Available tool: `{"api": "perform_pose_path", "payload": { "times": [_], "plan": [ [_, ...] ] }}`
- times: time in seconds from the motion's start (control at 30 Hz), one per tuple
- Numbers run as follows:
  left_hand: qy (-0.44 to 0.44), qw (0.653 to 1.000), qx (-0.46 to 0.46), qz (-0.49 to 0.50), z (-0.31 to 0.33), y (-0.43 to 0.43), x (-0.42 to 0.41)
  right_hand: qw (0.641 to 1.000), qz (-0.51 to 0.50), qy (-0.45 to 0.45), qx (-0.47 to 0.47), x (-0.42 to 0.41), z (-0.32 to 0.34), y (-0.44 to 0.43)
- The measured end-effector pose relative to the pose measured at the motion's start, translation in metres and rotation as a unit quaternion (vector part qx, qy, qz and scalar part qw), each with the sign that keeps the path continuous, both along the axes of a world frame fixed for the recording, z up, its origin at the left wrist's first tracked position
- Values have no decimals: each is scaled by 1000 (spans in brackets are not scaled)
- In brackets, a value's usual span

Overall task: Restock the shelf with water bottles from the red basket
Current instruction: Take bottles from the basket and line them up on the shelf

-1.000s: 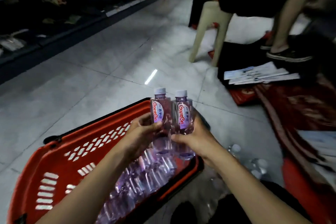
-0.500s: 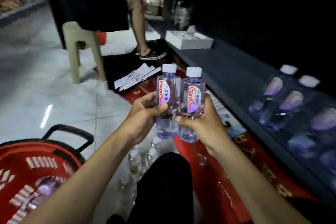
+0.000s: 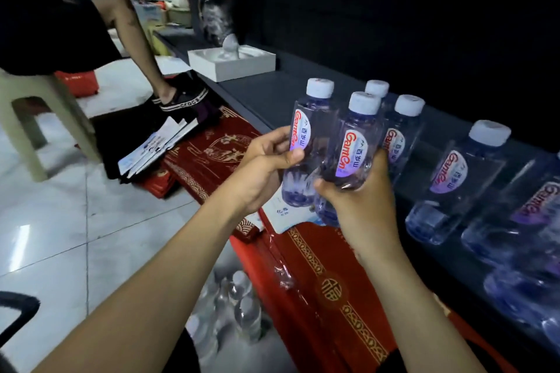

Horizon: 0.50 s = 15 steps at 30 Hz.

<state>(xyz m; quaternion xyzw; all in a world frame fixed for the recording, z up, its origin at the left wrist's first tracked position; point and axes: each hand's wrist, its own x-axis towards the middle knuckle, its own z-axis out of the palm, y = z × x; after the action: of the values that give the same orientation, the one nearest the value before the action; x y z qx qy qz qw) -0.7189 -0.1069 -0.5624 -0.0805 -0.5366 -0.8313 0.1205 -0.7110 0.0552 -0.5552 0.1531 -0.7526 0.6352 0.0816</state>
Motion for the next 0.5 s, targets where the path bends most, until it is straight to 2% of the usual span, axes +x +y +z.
{"api": "perform_pose_path", "payload": {
  "times": [0.37, 0.5],
  "plan": [
    [-18, 992, 44, -117, -32, 18, -54, 979, -199, 31, 18, 5, -25, -13],
    [-8, 989, 44, -140, -31, 19, -64, 976, -217, 34, 13, 0, -32, -8]
  ]
}}
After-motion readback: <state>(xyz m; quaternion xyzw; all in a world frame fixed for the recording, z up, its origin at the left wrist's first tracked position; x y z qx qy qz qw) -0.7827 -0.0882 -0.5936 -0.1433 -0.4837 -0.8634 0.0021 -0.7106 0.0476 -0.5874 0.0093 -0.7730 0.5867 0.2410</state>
